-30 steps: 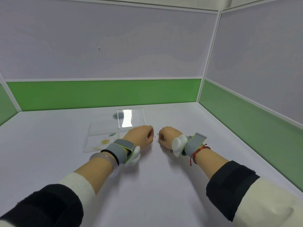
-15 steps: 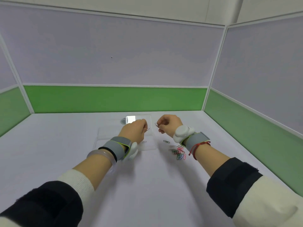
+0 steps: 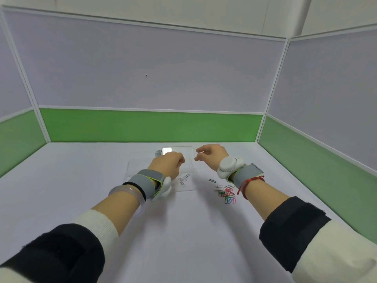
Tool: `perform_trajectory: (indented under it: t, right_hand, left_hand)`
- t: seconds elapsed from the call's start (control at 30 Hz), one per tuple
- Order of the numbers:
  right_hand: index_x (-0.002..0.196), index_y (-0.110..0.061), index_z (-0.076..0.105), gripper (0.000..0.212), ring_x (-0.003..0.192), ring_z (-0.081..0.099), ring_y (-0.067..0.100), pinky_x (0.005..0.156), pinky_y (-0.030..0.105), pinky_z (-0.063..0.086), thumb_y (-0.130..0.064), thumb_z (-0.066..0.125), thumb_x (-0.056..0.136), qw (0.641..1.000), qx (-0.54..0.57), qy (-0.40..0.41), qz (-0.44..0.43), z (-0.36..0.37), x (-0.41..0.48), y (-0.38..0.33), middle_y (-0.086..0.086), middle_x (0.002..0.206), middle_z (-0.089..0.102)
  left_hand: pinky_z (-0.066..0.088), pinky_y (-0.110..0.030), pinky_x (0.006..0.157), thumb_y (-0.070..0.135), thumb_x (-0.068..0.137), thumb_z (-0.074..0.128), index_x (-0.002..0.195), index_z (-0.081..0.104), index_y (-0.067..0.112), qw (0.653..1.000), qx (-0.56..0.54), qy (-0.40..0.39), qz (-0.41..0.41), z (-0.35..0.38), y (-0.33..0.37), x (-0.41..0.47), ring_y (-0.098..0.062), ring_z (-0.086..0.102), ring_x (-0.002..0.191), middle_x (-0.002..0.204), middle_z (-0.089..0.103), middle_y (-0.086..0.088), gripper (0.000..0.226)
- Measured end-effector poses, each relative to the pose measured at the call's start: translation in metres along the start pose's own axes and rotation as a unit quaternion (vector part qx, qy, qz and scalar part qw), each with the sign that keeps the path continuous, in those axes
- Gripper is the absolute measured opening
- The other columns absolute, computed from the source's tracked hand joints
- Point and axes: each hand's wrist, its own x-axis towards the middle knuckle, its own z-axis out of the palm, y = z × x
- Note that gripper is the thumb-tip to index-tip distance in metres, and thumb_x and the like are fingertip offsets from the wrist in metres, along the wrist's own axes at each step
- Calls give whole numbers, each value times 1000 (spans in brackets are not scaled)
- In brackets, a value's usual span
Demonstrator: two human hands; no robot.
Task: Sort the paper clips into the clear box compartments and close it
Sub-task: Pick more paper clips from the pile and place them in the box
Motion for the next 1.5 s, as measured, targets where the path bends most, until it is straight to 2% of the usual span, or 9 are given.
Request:
perform_trajectory:
  t: [0.23, 0.43, 0.57, 0.73, 0.83, 0.97, 1.1, 1.33, 1.5]
  right_hand:
    - [109, -10, 68, 25, 109, 62, 23, 79, 20, 40, -12, 55, 88, 1000, -13, 15, 7, -24, -2, 18, 11, 108, 73]
    - [111, -8, 69, 26, 112, 62, 23, 95, 25, 44, -10, 59, 87, 999, -47, 12, 6, -41, -8, 42, 11, 117, 69]
    - [111, -8, 69, 28, 110, 63, 22, 90, 19, 43, -5, 56, 87, 998, -68, 4, 12, -46, -14, 60, 10, 116, 70]
    - [110, -10, 70, 32, 111, 63, 24, 99, 28, 48, 0, 50, 87, 991, -128, -23, 26, -48, -16, 78, 10, 116, 70]
    - [107, -11, 72, 32, 108, 64, 26, 96, 33, 51, -1, 49, 87, 977, -204, -55, 29, -47, -16, 91, 9, 115, 71]
    - [114, -15, 69, 40, 107, 64, 26, 88, 29, 50, 2, 46, 86, 960, -265, -88, 29, -40, -15, 106, 7, 117, 69]
    - [119, -22, 65, 46, 109, 63, 24, 80, 24, 46, 2, 44, 86, 949, -294, -113, 13, -32, -10, 113, 4, 121, 67]
    - [104, -20, 73, 28, 100, 66, 23, 70, 23, 43, -7, 57, 85, 953, -286, -100, -11, -29, -3, 119, 4, 112, 71]
    - [96, -12, 73, 23, 95, 67, 28, 71, 28, 50, -7, 56, 82, 955, -281, -99, -3, -28, -3, 118, 8, 105, 73]
  left_hand:
    - [46, -35, 87, 21, 98, 38, 118, 57, 18, 999, -11, -6, 33, 4, 19, 1, -24, 59, 110, 125, 59, -2, 28]
    - [48, -35, 88, 22, 96, 42, 117, 58, 17, 998, -6, -36, 60, 16, 43, 3, -25, 60, 107, 124, 60, -2, 27]
    - [47, -33, 86, 18, 94, 42, 115, 59, 16, 995, 11, -56, 82, 28, 56, 5, -26, 60, 105, 122, 62, -3, 27]
    - [46, -33, 84, 19, 93, 45, 115, 59, 19, 991, 21, -80, 102, 39, 66, 10, -25, 59, 104, 120, 61, -1, 27]
    - [44, -32, 88, 22, 92, 48, 120, 58, 23, 987, 30, -104, 121, 48, 71, 12, -23, 58, 106, 121, 58, -1, 30]
    - [45, -33, 89, 26, 92, 48, 118, 60, 27, 985, 39, -109, 130, 60, 77, 15, -25, 58, 108, 120, 58, 0, 29]
    - [43, -31, 81, 26, 92, 49, 112, 65, 26, 984, 47, -106, 136, 69, 82, 18, -27, 59, 106, 118, 59, -2, 25]
    - [44, -32, 80, 23, 92, 49, 105, 66, 17, 987, 38, -100, 122, 72, 83, 22, -28, 59, 103, 114, 61, -4, 22]
    - [46, -34, 79, 19, 90, 48, 98, 64, 11, 990, 25, -94, 98, 75, 83, 23, -29, 60, 98, 110, 63, -7, 19]
